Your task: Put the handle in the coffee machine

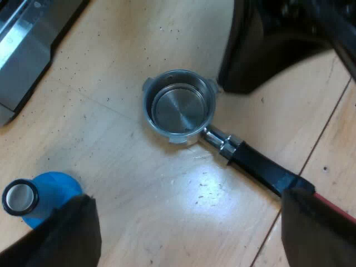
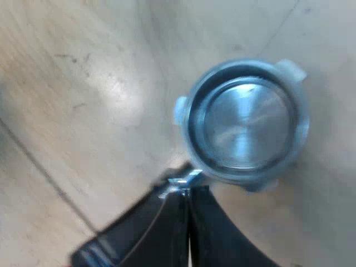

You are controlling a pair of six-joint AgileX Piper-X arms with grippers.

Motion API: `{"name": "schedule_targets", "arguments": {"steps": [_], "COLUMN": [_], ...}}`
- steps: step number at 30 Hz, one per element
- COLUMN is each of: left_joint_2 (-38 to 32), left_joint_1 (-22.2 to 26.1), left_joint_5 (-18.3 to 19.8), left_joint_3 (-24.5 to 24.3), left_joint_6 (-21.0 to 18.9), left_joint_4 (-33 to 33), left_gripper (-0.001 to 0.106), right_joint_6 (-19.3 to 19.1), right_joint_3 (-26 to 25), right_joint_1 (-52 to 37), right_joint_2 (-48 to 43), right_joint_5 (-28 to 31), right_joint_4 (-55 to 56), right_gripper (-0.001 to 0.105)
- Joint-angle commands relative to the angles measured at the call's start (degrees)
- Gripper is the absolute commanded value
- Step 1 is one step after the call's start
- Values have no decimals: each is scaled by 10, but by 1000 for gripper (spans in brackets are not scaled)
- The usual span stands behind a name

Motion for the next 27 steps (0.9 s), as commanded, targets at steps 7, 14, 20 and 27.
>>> {"name": "schedule_targets", "arguments": {"steps": [7,14,20,27], "left_joint_2": [-130,-164,-167,-167], "left_joint_1": [1,1,1,30], "left_joint_5": [10,19,26,26], "left_joint_3": [-5,-5,-5,-5], "left_joint_6": [-25,-81,-110,-110], "left_joint_4": [77,120,128,128], "left_gripper": [70,70,70,70], "right_joint_6": [-131,-281,-370,-394], "right_joint_3": [-4,-16,-37,-59], "right_joint_1": [-22,-34,-34,-34], "right_joint_2": [-54,-55,-51,-2], "right_joint_5": [43,26,10,-40], "right_joint_4": [40,37,37,37], "right_gripper": [48,86,80,76]}}
